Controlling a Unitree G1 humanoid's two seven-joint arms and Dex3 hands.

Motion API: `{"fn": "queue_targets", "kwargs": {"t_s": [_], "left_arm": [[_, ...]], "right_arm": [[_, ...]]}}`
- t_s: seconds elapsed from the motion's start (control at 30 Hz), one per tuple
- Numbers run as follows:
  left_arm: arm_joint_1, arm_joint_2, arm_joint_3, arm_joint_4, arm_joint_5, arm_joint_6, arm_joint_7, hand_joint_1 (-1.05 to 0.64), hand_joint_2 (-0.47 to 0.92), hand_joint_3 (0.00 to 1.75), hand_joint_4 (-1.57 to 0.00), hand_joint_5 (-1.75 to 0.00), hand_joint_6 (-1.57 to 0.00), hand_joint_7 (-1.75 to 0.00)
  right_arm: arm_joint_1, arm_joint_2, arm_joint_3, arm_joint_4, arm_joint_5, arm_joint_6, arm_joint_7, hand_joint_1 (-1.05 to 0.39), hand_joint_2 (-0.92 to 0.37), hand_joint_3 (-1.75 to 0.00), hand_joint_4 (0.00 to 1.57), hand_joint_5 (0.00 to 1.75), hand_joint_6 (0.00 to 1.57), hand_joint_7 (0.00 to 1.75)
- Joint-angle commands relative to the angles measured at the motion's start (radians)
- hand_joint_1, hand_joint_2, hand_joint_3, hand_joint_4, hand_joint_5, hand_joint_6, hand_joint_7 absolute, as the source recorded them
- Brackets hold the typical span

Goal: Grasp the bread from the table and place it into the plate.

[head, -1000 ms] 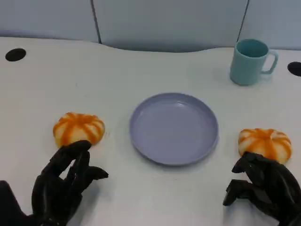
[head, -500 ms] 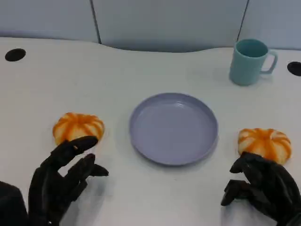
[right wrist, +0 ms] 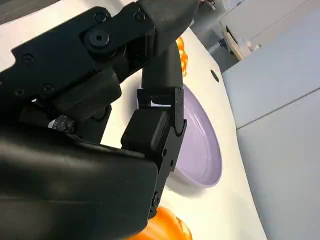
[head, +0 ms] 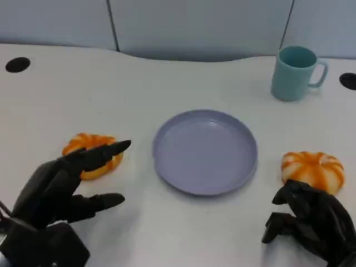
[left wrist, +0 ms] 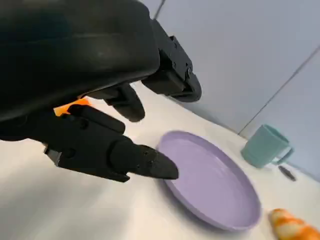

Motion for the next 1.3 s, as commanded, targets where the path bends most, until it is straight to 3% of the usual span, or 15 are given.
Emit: {"fn": "queue_targets", "kwargs": {"t_s": [0.03,0.37,0.53,0.73,1.0,1.3], "left_arm": [[-0.031,0.073,-0.035,-0.084,0.18,0.06,0.095,-0.6,0.92,0.02,-0.23,-0.34,-0.36,0.0],[-0.112,0.166,-0.141,-0.192,0.381,0.339,0.007,-0.69,0.92,0.02,-0.14,-0.15,-0.24,0.0],[-0.194,0.199,-0.211,-0.131,0.432,0.443,-0.058,-0.69,0.88,0.0,-0.1,-0.11,-0.2,0.0],[-0.292,0.217,-0.286,-0.024,0.443,0.514,-0.123,-0.7,0.85,0.0,-0.15,-0.11,-0.2,0.0],[-0.435,0.199,-0.385,0.173,0.437,0.569,-0.176,-0.69,0.83,0.0,-0.15,-0.09,-0.19,0.0],[-0.587,0.126,-0.51,0.438,0.468,0.628,-0.112,-0.69,0.85,0.01,-0.15,-0.07,-0.17,-0.01]], "right_arm": [[-0.007,-0.01,-0.011,0.005,0.003,-0.005,0.001,-0.89,-0.76,0.0,1.44,0.82,1.21,0.9],[0.002,-0.009,-0.007,-0.006,0.003,-0.002,0.0,-0.9,-0.76,0.0,1.45,0.83,1.22,0.89],[0.005,-0.009,-0.007,-0.008,0.007,-0.003,0.005,-0.89,-0.76,0.0,1.44,0.82,1.21,0.89],[0.017,-0.007,-0.006,-0.029,0.01,0.014,-0.003,-0.89,-0.75,0.0,1.45,0.82,1.22,0.88],[0.032,-0.008,-0.003,-0.05,0.009,0.017,-0.001,-0.89,-0.75,0.0,1.45,0.83,1.22,0.88],[0.044,-0.015,-0.007,-0.063,0.016,0.025,0.007,-0.87,-0.76,0.0,1.44,0.83,1.21,0.88]]}}
